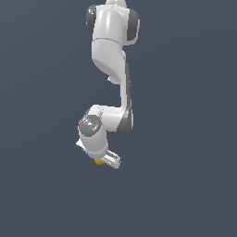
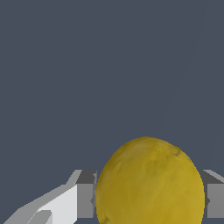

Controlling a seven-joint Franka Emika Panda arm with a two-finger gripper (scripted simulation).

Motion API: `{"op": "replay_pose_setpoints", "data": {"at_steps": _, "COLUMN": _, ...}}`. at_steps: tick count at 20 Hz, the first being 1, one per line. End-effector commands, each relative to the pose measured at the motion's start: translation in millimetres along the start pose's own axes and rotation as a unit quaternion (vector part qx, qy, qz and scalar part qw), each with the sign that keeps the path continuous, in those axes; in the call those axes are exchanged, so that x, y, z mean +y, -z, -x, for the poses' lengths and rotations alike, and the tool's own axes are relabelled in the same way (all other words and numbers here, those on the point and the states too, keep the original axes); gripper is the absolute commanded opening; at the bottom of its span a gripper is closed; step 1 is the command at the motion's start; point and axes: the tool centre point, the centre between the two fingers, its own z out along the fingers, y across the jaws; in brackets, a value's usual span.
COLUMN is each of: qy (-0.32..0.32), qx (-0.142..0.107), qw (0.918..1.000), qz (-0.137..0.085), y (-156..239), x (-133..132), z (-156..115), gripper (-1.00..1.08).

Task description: Pick up the object and move it to a goal position.

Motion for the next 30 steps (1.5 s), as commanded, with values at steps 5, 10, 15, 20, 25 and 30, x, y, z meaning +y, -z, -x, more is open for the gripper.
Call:
{"op": "replay_pose_setpoints", "data": {"at_steps": 5, "qy": 0.0, "qx": 0.0, "qw": 1.0, "qz": 0.0, "y": 1, "x": -1, "z": 6, "gripper": -1.0}}
{"op": "replay_pose_setpoints", "data": {"at_steps": 10, "qy": 0.0, "qx": 0.0, "qw": 1.0, "qz": 0.0, "y": 3, "x": -4, "z": 19, "gripper": -1.0}}
{"op": "replay_pose_setpoints", "data": {"at_steps": 15, "qy": 0.0, "qx": 0.0, "qw": 1.0, "qz": 0.0, "y": 6, "x": -8, "z": 41, "gripper": -1.0}}
{"op": "replay_pose_setpoints", "data": {"at_steps": 20, "qy": 0.0, "qx": 0.0, "qw": 1.0, "qz": 0.0, "y": 11, "x": -14, "z": 71, "gripper": -1.0}}
{"op": "replay_pose_setpoints", "data": {"at_steps": 25, "qy": 0.0, "qx": 0.0, "qw": 1.0, "qz": 0.0, "y": 17, "x": -22, "z": 107, "gripper": -1.0}}
{"op": "replay_pose_setpoints", "data": {"at_steps": 30, "qy": 0.0, "qx": 0.0, "qw": 1.0, "qz": 0.0, "y": 23, "x": -30, "z": 146, "gripper": -1.0}}
